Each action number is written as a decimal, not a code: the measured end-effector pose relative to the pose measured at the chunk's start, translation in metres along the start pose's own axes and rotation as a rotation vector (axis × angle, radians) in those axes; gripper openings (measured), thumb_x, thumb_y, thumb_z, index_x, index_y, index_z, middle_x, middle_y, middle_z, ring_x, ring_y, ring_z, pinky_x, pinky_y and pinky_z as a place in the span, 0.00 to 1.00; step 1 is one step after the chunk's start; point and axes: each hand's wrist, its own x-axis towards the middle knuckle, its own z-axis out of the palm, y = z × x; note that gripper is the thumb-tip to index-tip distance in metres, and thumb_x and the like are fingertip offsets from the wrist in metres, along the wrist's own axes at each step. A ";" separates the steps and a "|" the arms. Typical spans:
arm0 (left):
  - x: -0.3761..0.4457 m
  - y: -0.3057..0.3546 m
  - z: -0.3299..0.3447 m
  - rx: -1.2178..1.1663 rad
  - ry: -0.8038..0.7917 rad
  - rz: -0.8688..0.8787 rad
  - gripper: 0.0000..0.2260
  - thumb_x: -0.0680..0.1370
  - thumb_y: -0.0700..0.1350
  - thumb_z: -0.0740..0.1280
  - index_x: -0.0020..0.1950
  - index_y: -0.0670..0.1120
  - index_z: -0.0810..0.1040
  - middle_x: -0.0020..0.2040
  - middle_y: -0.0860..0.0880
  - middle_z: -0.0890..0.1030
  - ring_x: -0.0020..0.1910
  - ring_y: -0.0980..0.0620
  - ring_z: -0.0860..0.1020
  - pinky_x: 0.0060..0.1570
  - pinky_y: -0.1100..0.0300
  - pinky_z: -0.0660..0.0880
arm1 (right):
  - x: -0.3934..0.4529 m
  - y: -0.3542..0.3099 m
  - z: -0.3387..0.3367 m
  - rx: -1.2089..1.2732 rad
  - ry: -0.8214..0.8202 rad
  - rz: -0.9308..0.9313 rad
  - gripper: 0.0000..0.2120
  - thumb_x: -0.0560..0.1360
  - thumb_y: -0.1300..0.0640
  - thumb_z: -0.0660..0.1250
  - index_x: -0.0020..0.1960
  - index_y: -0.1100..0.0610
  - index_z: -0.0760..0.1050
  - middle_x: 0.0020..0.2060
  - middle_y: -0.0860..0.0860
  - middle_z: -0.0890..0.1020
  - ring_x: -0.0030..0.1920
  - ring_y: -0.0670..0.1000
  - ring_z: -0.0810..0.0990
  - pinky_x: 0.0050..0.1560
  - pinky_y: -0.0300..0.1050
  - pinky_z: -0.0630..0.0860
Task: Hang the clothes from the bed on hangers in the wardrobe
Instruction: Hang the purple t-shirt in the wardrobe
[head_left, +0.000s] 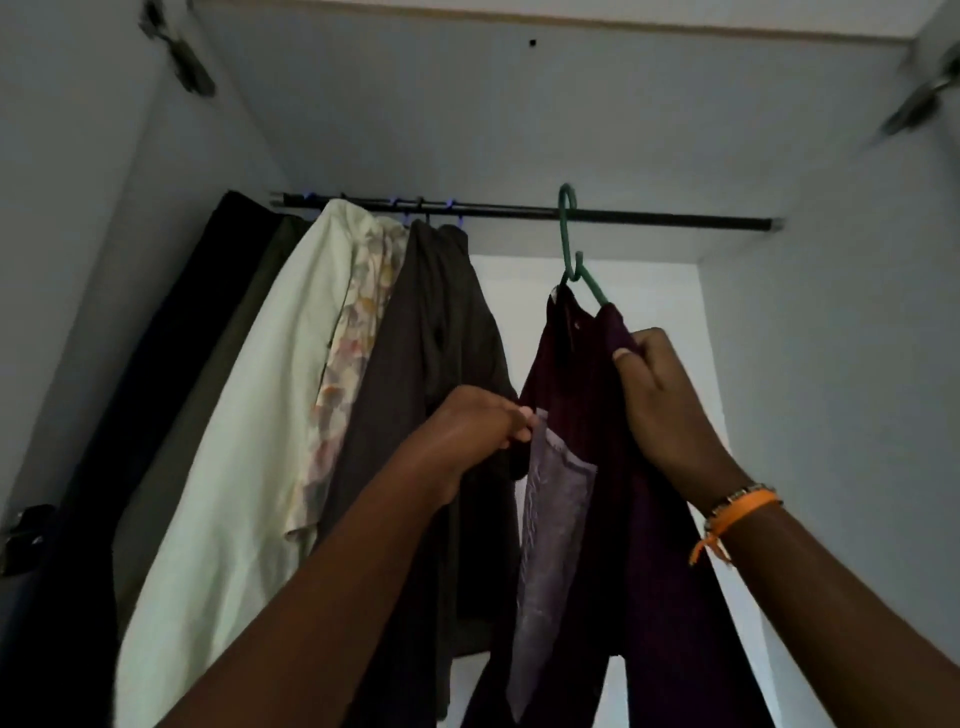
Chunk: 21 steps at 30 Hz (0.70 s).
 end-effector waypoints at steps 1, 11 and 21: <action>0.018 -0.003 0.002 -0.018 0.021 0.001 0.09 0.79 0.39 0.63 0.51 0.41 0.82 0.38 0.52 0.79 0.35 0.61 0.72 0.24 0.78 0.65 | 0.022 0.015 0.015 -0.008 0.002 -0.011 0.07 0.80 0.56 0.55 0.46 0.59 0.66 0.35 0.49 0.70 0.36 0.48 0.69 0.40 0.47 0.66; 0.177 -0.030 0.007 0.069 0.222 0.098 0.11 0.81 0.37 0.58 0.47 0.44 0.80 0.38 0.50 0.78 0.36 0.56 0.72 0.36 0.65 0.69 | 0.231 0.119 0.117 -0.046 -0.067 -0.031 0.12 0.71 0.48 0.52 0.32 0.53 0.58 0.27 0.49 0.63 0.28 0.49 0.60 0.36 0.46 0.55; 0.271 -0.029 -0.009 0.195 0.258 0.183 0.10 0.81 0.37 0.57 0.55 0.41 0.78 0.39 0.49 0.75 0.37 0.55 0.72 0.38 0.66 0.71 | 0.341 0.161 0.149 0.057 -0.072 -0.026 0.18 0.79 0.60 0.54 0.30 0.59 0.60 0.29 0.54 0.64 0.36 0.55 0.66 0.31 0.45 0.58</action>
